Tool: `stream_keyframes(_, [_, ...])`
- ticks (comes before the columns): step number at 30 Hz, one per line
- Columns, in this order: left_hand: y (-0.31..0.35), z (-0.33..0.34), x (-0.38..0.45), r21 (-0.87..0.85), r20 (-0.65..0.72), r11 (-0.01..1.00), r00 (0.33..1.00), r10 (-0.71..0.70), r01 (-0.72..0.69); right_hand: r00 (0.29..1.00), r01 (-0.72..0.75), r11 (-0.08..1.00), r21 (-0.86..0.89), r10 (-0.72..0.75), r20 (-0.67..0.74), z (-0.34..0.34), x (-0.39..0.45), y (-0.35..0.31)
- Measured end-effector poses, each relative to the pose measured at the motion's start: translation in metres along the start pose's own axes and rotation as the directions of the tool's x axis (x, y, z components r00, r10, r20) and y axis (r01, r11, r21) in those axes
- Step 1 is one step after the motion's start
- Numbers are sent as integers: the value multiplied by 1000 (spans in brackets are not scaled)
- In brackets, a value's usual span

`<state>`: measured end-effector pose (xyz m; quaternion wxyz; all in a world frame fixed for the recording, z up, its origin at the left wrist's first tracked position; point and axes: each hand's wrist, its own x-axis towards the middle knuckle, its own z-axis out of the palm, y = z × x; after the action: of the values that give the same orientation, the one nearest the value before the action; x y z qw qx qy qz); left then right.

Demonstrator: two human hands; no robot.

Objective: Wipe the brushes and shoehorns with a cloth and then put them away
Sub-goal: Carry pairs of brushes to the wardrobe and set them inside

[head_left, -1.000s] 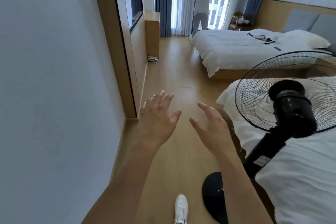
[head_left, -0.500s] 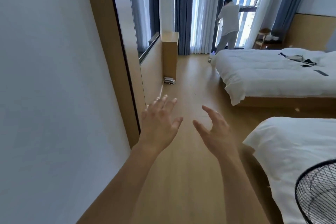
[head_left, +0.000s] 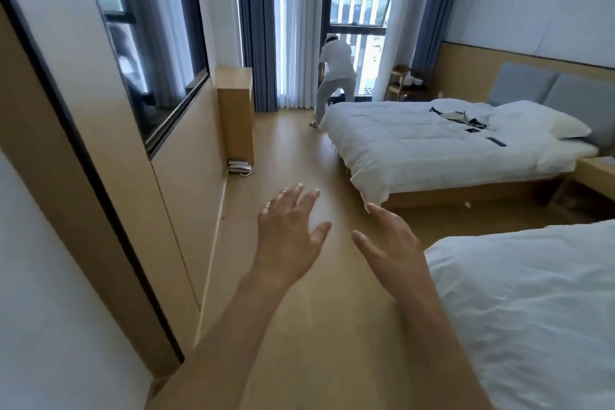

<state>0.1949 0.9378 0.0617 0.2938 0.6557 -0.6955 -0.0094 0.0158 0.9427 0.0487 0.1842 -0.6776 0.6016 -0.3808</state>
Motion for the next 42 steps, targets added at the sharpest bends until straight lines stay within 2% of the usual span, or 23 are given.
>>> stream_keyframes(8, [-9, 69, 193, -102, 23, 978, 982, 186, -182, 982, -125, 992, -35, 118, -145, 12, 164, 31])
stream_keyframes(15, [-6, 143, 302, -174, 102, 945, 949, 298, -278, 949, -237, 971, -25, 226, -221, 26, 262, 76])
stream_keyframes(21, [-6, 205, 394, -186, 113, 940, 944, 310, -286, 944, -264, 964, -6, 257, -206, 53, 362, 127])
stream_keyframes(25, [-3, 240, 474, -149, 99, 944, 945, 310, -294, 956, -235, 969, 73, 244, -162, 65, 456, 156])
stream_keyframes(32, [17, 295, 625, -106, 88, 967, 967, 240, -231, 969, -182, 979, 88, 194, -153, 48, 625, 203])
stream_keyframes(37, [41, 347, 694, -151, 99, 966, 969, 227, -211, 965, -209, 975, 79, 218, -144, 38, 696, 244])
stream_keyframes(42, [83, 415, 764, -187, 168, 943, 936, 308, -276, 927, -312, 948, 58, 317, -201, 13, 753, 305])
